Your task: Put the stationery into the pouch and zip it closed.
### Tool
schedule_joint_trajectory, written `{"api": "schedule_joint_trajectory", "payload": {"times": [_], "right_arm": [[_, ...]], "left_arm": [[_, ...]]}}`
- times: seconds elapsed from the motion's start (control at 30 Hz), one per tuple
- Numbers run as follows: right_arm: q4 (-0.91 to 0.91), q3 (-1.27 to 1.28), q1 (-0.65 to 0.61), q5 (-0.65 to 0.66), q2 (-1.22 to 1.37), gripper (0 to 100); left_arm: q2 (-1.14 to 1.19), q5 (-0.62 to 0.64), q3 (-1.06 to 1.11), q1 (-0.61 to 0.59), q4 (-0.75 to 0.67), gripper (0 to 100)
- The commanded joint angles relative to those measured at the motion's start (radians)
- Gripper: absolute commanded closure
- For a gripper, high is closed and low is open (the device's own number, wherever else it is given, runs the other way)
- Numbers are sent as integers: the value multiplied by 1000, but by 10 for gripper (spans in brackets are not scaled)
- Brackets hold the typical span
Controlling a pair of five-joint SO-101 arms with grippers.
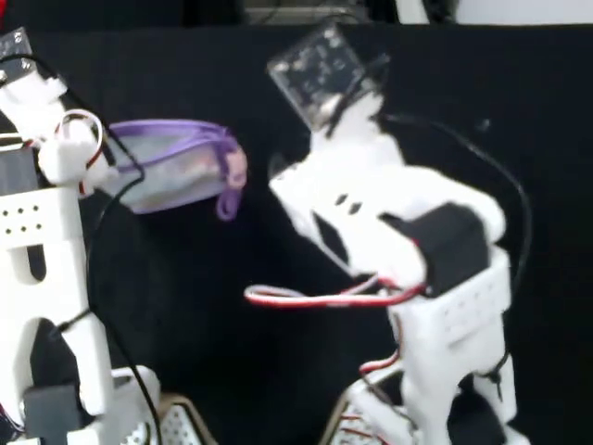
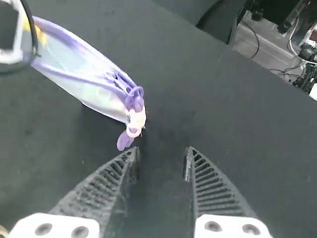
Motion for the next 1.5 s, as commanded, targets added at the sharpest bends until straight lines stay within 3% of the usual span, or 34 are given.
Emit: {"api": "schedule_joint_trajectory", "payload": {"times": [0.0, 0.3, 0.6, 0.77, 1.03, 1.23, 1.4, 1.47], "right_arm": [[-227, 311, 18, 14, -147, 861], [-629, 791, 15, 0, -337, 861], [-1132, 1164, -6, -17, -351, 861], [-1171, 1158, -74, -26, -318, 861], [-1439, 1208, -91, -72, -186, 861], [-1464, 1201, -71, -69, -128, 862], [-1456, 1184, -61, -28, -127, 965], [-1455, 1187, -60, -12, -127, 959]], "left_arm": [[34, -12, 30, -2, -15, 970], [34, -12, 30, -2, -15, 970], [34, -12, 30, -2, -15, 970], [34, -12, 30, -2, -18, 970], [34, -11, 45, -4, -21, 970], [32, -11, 48, -4, -23, 970], [32, -11, 45, -4, -23, 970], [34, -11, 45, -4, -23, 970]]}}
